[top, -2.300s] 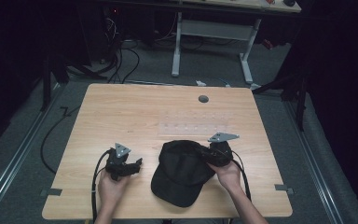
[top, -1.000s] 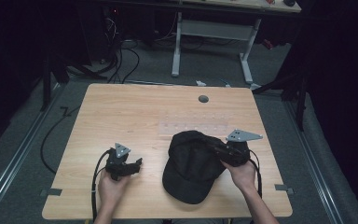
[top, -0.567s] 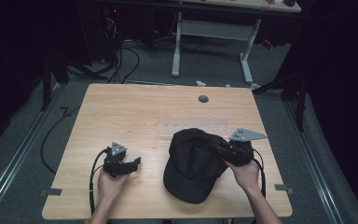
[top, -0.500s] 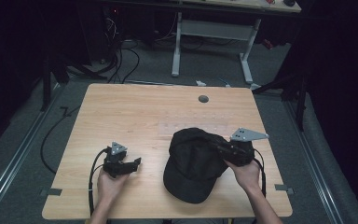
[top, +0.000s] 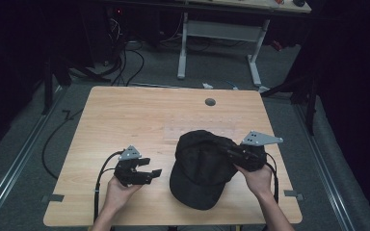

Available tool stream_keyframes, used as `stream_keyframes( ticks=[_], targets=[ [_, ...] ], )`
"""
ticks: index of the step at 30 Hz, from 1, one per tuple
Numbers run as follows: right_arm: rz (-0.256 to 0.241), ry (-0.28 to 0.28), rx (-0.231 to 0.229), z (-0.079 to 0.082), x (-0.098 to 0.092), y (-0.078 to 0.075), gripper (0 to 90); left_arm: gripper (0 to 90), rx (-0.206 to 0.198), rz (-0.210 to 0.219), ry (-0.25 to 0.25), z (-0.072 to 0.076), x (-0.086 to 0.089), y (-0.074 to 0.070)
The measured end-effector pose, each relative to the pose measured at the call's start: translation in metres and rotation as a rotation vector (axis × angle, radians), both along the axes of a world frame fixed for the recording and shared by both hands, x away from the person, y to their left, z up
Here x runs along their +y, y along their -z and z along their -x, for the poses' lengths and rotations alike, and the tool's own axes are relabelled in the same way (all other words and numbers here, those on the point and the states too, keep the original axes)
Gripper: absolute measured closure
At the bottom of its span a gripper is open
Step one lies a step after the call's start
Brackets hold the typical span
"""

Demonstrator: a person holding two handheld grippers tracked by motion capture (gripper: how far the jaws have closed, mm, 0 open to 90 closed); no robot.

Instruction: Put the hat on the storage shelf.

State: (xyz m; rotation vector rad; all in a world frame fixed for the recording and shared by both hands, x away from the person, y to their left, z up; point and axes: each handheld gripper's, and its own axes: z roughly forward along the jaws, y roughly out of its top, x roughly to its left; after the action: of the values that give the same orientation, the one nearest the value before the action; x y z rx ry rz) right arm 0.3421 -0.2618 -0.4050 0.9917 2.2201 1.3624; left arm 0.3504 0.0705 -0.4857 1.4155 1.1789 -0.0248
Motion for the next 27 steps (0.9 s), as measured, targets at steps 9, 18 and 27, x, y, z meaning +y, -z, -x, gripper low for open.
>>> stream_keyframes(
  ticks=[9,18,27],
  targets=[
    [-0.023,-0.022,-0.004,-0.001,0.002,0.0,82.5,24.9,0.025,0.003,0.107,0.005,-0.018,-0.008],
    [-0.031,-0.064,-0.026,-0.001,0.008,-0.002,82.3,24.2,0.03,-0.04,0.173,0.008,-0.034,-0.009],
    [-0.077,-0.133,-0.028,-0.005,0.011,0.001,82.2,25.3,0.047,-0.046,0.206,0.007,-0.04,-0.008]
  ],
)
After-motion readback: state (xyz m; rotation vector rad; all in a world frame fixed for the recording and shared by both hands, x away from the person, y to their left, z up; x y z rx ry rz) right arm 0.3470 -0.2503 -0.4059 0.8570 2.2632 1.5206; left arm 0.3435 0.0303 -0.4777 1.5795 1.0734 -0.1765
